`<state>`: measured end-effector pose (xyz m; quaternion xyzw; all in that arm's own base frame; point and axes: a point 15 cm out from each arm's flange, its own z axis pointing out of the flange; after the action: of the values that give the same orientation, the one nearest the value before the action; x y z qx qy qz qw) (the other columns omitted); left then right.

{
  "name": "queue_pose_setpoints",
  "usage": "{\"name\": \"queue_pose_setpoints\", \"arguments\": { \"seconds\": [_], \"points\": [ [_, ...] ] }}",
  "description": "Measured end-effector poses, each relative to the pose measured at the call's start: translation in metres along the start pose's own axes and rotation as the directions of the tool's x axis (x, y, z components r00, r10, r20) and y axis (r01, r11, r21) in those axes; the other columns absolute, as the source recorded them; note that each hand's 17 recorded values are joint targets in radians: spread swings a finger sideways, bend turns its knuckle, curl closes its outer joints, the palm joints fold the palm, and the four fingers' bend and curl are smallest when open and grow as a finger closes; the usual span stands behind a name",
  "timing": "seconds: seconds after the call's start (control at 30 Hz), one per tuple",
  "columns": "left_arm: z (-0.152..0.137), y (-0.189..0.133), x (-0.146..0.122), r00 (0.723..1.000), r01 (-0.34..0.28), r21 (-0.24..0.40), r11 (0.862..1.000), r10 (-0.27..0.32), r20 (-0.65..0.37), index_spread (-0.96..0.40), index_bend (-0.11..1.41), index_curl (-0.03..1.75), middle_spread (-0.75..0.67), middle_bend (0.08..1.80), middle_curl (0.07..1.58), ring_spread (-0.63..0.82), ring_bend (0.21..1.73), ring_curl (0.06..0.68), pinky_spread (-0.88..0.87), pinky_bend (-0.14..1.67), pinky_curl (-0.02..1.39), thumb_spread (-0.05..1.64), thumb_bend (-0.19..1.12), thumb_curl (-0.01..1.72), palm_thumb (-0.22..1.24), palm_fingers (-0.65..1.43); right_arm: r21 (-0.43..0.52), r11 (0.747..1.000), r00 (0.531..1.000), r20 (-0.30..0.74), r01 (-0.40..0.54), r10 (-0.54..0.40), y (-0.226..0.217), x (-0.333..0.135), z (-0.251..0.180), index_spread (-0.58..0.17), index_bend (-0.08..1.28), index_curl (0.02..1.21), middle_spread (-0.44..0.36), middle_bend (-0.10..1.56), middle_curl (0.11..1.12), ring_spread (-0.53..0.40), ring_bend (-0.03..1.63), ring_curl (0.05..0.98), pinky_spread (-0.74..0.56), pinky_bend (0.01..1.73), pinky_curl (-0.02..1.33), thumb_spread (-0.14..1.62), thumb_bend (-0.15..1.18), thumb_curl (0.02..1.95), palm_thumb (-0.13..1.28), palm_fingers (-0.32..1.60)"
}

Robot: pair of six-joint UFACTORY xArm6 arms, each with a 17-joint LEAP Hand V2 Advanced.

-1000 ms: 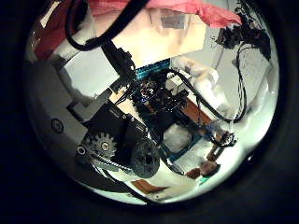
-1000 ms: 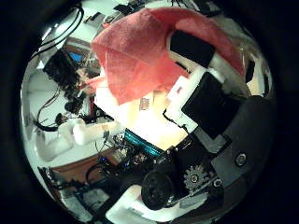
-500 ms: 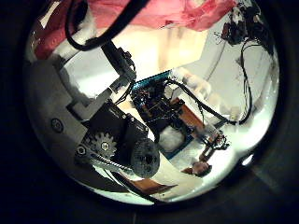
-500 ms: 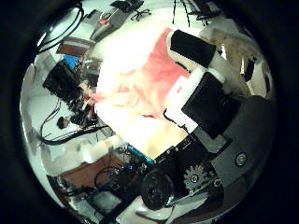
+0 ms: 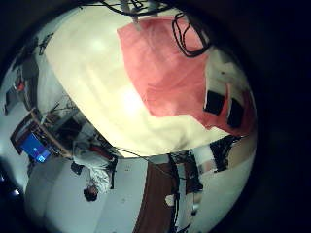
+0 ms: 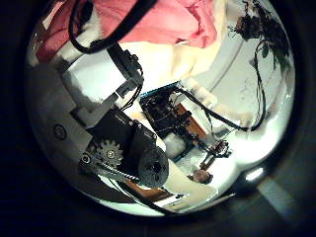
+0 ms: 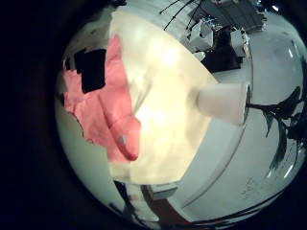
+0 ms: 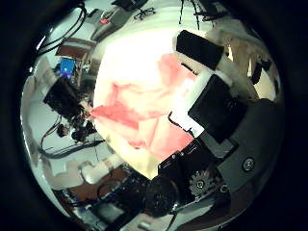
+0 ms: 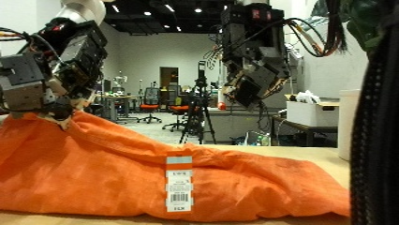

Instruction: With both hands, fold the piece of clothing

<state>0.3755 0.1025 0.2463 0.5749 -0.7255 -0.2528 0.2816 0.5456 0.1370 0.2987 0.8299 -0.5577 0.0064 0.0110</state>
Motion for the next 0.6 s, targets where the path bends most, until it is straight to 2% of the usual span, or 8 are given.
{"name": "queue_pose_setpoints", "arguments": {
  "seconds": [0.1,0.2,0.23,0.3,0.33,0.43,0.6],
  "points": [
    [0.001,-0.009,-0.007,1.000,0.006,-0.036,0.999,-0.007,-0.025,-0.69,0.18,1.36,-0.67,0.78,1.18,-0.45,1.32,0.552,-0.61,1.22,0.59,0.91,-0.02,0.75,0.85,1.05,-0.007,1.000,1.000,0.003,-0.024,0.025,0.002,0.013,0.003,-0.263,0.97,0.77,-0.147,1.20,0.72,-0.220,1.34,0.638,-0.33,1.11,0.86,1.27,-0.04,0.46,0.84,1.09],
    [0.002,-0.011,-0.014,0.998,0.007,-0.049,0.999,-0.010,-0.059,-0.68,0.18,1.37,-0.67,0.78,1.18,-0.45,1.32,0.554,-0.61,1.22,0.60,0.91,-0.02,0.75,0.85,1.04,-0.024,0.999,0.999,0.007,-0.042,0.042,0.009,0.026,0.005,-0.287,0.80,0.74,-0.158,1.11,0.68,-0.241,1.30,0.610,-0.43,1.07,0.80,1.28,-0.05,0.43,0.73,0.89],
    [0.002,-0.010,-0.015,0.998,0.006,-0.045,0.999,-0.009,-0.062,-0.68,0.18,1.37,-0.67,0.78,1.18,-0.45,1.32,0.556,-0.61,1.22,0.60,0.91,-0.01,0.75,0.86,1.04,-0.028,0.998,0.999,0.007,-0.050,0.051,0.011,0.031,0.004,-0.298,0.66,0.71,-0.158,1.07,0.67,-0.246,1.28,0.604,-0.48,1.06,0.78,1.29,-0.05,0.41,0.68,0.71],
    [0.002,-0.007,-0.017,0.998,0.003,-0.046,0.999,-0.007,-0.070,-0.68,0.18,1.37,-0.67,0.79,1.18,-0.45,1.32,0.556,-0.61,1.22,0.60,0.92,-0.01,0.74,0.86,1.04,-0.054,0.997,0.998,0.010,-0.058,0.058,0.019,0.035,0.005,-0.313,0.54,0.68,-0.169,1.06,0.67,-0.242,1.23,0.589,-0.46,0.97,0.76,1.28,-0.04,0.39,0.61,0.43],
    [0.003,-0.006,-0.018,0.997,0.000,-0.045,0.999,-0.004,-0.075,-0.68,0.18,1.37,-0.67,0.79,1.18,-0.45,1.32,0.557,-0.61,1.22,0.60,0.92,-0.02,0.74,0.86,1.04,-0.077,0.995,0.998,0.012,-0.060,0.061,0.026,0.036,0.006,-0.315,0.53,0.67,-0.178,1.05,0.66,-0.239,1.18,0.573,-0.43,0.94,0.76,1.28,-0.05,0.39,0.59,0.34],
    [0.004,0.000,-0.019,0.997,-0.015,-0.040,0.999,0.011,-0.081,-0.67,0.18,1.38,-0.67,0.79,1.18,-0.45,1.33,0.560,-0.62,1.21,0.61,0.92,-0.02,0.74,0.86,1.03,-0.128,0.990,0.998,0.019,-0.055,0.057,0.041,0.036,0.006,-0.332,0.50,0.61,-0.193,0.98,0.63,-0.222,1.10,0.513,-0.34,0.81,0.69,1.25,-0.03,0.37,0.53,0.25],
    [0.004,0.009,-0.020,0.996,-0.021,-0.033,0.999,0.018,-0.089,-0.67,0.18,1.38,-0.67,0.78,1.18,-0.45,1.33,0.562,-0.62,1.21,0.62,0.92,-0.02,0.74,0.86,1.03,-0.168,0.985,0.999,0.024,-0.028,0.032,0.053,0.026,0.003,-0.328,0.46,0.57,-0.183,0.90,0.59,-0.209,1.07,0.469,-0.30,0.78,0.63,1.22,-0.03,0.34,0.49,0.33]
  ]
}}
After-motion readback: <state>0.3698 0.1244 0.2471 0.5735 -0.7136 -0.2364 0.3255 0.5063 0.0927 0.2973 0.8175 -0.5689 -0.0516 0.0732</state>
